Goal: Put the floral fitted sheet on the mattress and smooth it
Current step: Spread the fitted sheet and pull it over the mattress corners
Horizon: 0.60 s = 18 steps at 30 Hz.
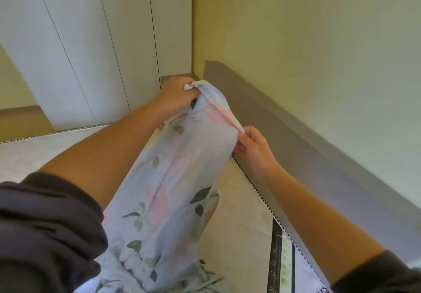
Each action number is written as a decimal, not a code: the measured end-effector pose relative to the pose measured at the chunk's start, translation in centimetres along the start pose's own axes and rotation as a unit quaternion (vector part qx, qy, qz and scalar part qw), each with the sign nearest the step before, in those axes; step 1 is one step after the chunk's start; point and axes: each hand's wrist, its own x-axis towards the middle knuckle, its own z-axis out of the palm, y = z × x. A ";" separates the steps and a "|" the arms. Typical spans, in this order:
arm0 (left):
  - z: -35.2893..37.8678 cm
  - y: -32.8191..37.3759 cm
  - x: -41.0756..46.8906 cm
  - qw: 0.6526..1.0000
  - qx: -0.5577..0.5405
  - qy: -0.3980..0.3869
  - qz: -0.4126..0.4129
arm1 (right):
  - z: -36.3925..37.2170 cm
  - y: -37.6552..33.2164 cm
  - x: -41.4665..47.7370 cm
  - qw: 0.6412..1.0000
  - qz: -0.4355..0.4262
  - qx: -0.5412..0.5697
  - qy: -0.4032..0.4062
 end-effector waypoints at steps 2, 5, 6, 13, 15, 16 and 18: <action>-2.5 0.7 0.0 1.000 0.029 0.010 0.000 | -0.6 -4.0 0.2 0.999 -0.039 0.024 0.019; -4.6 2.2 -0.4 0.997 0.029 -0.076 0.007 | -0.9 -9.3 1.0 0.995 -0.089 -0.037 0.016; -4.7 3.1 -0.7 0.989 0.037 -0.141 0.015 | -0.9 -11.1 1.3 0.992 -0.104 -0.064 0.018; -2.0 6.7 -2.3 0.981 -0.072 -0.179 -0.005 | -2.1 -18.7 1.9 0.990 -0.111 -0.053 0.068; -3.2 7.0 -1.9 0.987 -0.083 -0.137 0.001 | -2.8 -17.2 0.7 0.995 -0.062 -0.076 0.011; -3.9 7.1 -1.6 0.988 -0.070 -0.138 0.013 | -3.0 -15.9 0.0 0.994 -0.035 -0.101 -0.034; -4.9 7.4 -1.5 0.986 -0.030 -0.157 0.040 | -3.2 -13.7 -1.3 0.977 -0.013 -0.178 -0.116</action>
